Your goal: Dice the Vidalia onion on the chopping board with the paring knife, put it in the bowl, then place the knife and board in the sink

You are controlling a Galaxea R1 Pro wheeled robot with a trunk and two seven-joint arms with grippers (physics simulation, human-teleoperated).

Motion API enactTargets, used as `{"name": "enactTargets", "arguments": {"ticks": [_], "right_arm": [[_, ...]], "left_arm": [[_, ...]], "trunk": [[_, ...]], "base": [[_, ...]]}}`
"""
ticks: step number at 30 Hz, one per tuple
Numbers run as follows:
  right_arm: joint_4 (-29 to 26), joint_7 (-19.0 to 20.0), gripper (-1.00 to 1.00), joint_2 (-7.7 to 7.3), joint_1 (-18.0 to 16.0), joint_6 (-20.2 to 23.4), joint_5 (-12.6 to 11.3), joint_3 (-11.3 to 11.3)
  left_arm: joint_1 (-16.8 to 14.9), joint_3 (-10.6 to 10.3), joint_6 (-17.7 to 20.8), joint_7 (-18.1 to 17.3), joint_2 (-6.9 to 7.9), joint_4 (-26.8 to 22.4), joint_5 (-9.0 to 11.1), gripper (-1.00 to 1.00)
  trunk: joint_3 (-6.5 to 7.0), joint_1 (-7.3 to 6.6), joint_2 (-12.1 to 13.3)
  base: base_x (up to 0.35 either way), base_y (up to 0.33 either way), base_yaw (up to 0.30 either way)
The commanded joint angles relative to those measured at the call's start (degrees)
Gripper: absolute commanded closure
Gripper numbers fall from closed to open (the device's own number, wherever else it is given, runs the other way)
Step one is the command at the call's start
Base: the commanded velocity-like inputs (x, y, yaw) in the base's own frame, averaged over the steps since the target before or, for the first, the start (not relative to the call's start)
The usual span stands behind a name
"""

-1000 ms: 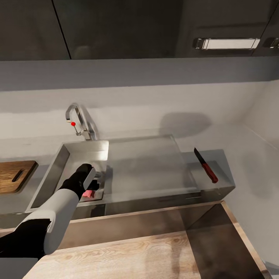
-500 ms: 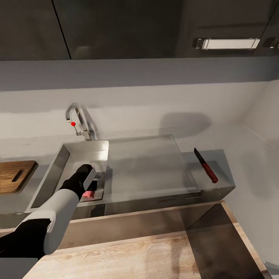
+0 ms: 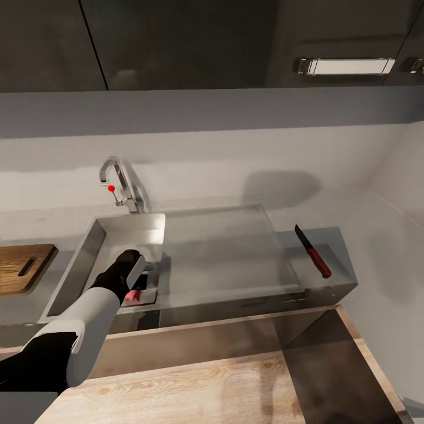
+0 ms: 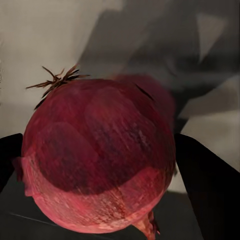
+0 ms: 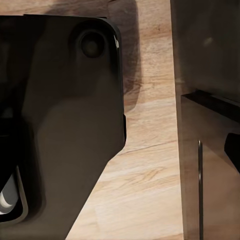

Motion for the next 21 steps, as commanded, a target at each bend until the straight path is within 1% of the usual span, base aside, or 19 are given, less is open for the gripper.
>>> {"name": "enactTargets", "arguments": {"ticks": [1, 6, 9, 15, 20, 21], "right_arm": [[0.04, -0.14, -1.00, 0.01, -0.03, -0.20, -0.57, 0.51], [0.04, -0.09, -1.00, 0.01, -0.03, -0.20, -0.57, 0.51], [0.04, -0.09, -1.00, -0.01, -0.03, -0.20, -0.57, 0.51], [0.04, -0.09, -1.00, -0.06, -0.03, -0.21, -0.57, 0.51], [0.04, -0.09, -1.00, -0.08, -0.03, -0.21, -0.57, 0.51], [0.04, -0.09, -1.00, -0.08, -0.03, -0.21, -0.57, 0.51]], "left_arm": [[-0.03, 0.25, 0.09, 0.50, -0.06, -0.14, 0.60, 1.00], [-0.03, 0.29, 0.09, 0.45, -0.13, -0.47, 0.60, 1.00], [-0.03, 0.43, 0.12, 0.44, -0.05, -1.74, 0.60, 1.00], [-0.03, 0.38, 0.42, 0.52, 0.04, -6.34, 0.60, 1.00], [-0.03, 0.39, 0.66, 0.53, 0.04, -10.89, 0.68, 1.00], [-0.03, 0.41, 0.68, 0.55, 0.04, -12.47, 0.71, 1.00]], "trunk": [[-0.09, 0.03, -0.10], [0.22, 0.03, -0.10], [0.49, 0.03, -0.10], [1.02, 0.03, -0.10], [1.47, 0.03, -0.10], [1.56, 0.03, -0.10]], "base": [[0.000, 0.000, 0.000], [0.000, 0.000, 0.000], [0.000, 0.000, 0.000], [0.000, 0.000, 0.000], [0.000, 0.000, 0.000], [0.000, 0.000, 0.000]]}}
